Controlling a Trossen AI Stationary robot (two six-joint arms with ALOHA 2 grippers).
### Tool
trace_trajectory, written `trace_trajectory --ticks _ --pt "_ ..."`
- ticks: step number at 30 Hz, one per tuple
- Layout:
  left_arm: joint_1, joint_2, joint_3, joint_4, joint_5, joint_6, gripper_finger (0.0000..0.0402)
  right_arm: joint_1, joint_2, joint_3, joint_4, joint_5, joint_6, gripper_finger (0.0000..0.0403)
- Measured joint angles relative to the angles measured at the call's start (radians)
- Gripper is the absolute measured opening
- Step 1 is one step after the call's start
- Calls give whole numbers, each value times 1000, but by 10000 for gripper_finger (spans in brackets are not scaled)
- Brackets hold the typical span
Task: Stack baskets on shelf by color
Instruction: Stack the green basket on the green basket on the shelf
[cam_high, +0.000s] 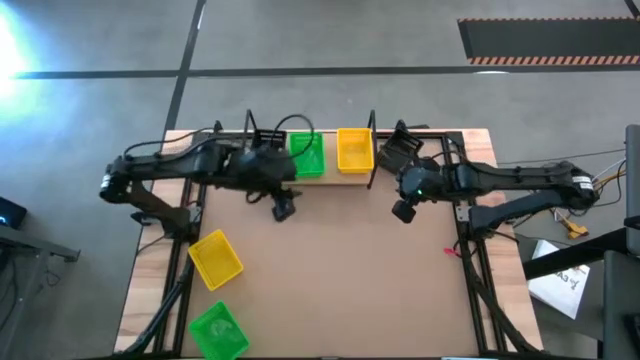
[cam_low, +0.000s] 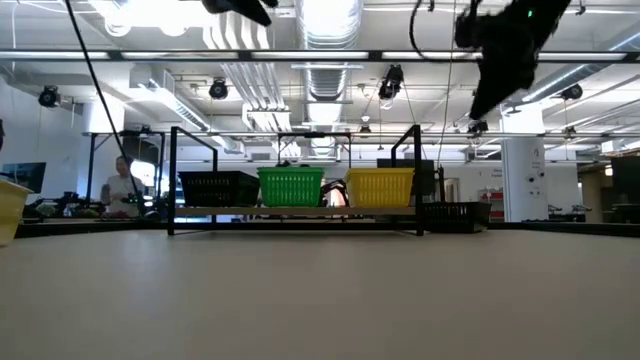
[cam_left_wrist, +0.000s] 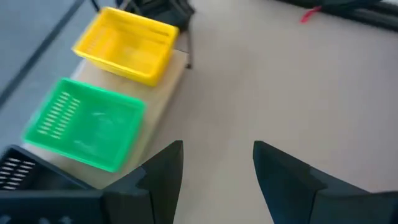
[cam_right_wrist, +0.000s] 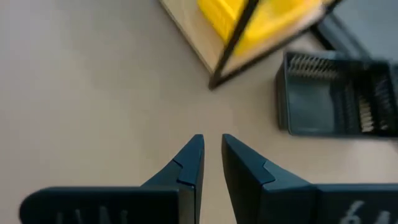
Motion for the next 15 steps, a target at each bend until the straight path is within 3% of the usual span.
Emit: trace_trajectory --ticks 6,10,15 --pt "-116 -52 -65 3 -4 -162 180 -181 0 -106 86 -168 -111 78" --pt "-210 -67 -113 -74 42 -259 180 -247 1 -123 123 -189 -117 104" --pt "-355 -71 -202 -198 129 -491 180 -248 1 -122 204 -202 -101 130"
